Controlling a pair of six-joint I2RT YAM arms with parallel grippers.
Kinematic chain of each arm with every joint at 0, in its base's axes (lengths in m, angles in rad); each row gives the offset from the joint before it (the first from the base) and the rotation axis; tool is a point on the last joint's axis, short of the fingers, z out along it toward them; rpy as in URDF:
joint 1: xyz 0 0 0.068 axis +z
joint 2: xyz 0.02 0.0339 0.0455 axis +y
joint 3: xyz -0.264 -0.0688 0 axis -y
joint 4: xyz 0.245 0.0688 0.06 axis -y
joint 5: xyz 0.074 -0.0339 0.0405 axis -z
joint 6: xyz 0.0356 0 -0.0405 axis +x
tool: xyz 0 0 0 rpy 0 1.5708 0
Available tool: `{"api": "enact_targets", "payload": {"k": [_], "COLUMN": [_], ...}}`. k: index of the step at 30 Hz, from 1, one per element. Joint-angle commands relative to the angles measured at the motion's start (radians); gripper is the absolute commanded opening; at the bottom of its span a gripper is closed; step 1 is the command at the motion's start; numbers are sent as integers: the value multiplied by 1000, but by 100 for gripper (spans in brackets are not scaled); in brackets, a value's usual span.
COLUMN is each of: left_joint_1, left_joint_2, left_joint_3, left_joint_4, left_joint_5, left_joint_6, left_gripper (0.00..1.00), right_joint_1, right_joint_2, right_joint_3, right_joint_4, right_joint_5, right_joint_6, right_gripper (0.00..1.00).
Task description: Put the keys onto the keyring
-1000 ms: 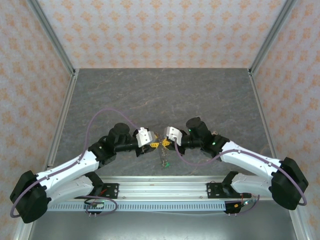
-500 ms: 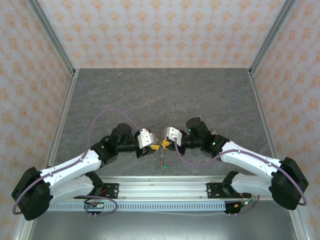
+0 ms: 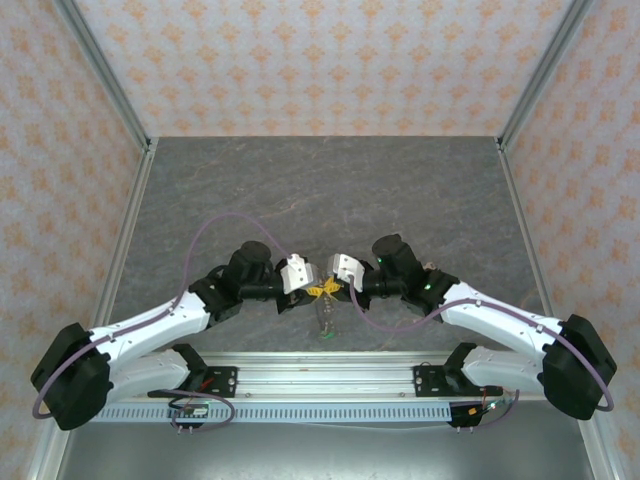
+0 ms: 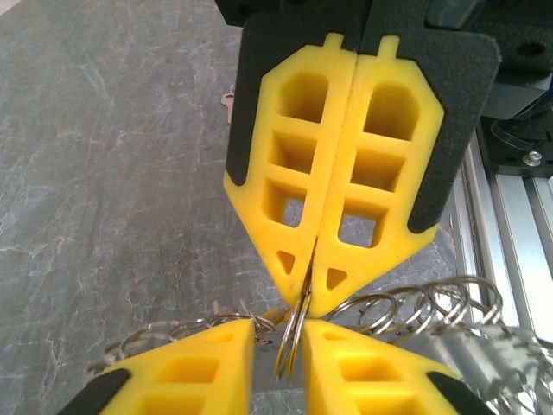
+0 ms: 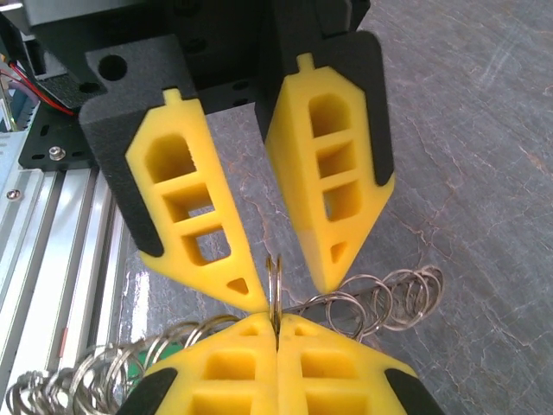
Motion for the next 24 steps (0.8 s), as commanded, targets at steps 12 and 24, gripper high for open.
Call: {"api": "enact_targets", "payload": {"k": [12,24], "left_joint_1": [-5,-5], "left_joint_2": [-15,11], "left_joint_3": [-26,-13], "left_joint_4": [140,197], "left_joint_5": [2,82], "left_joint_6": [-32,-85], "left_gripper": [0,0], "right_joint_1": [-4,-7], "right_joint_2": [-40,5], "right_joint_3": [-105,-179], "right_joint_4": [163,334], "right_joint_5": [66,17], "right_joint_6": [60,170], "right_gripper": [12,11]}}
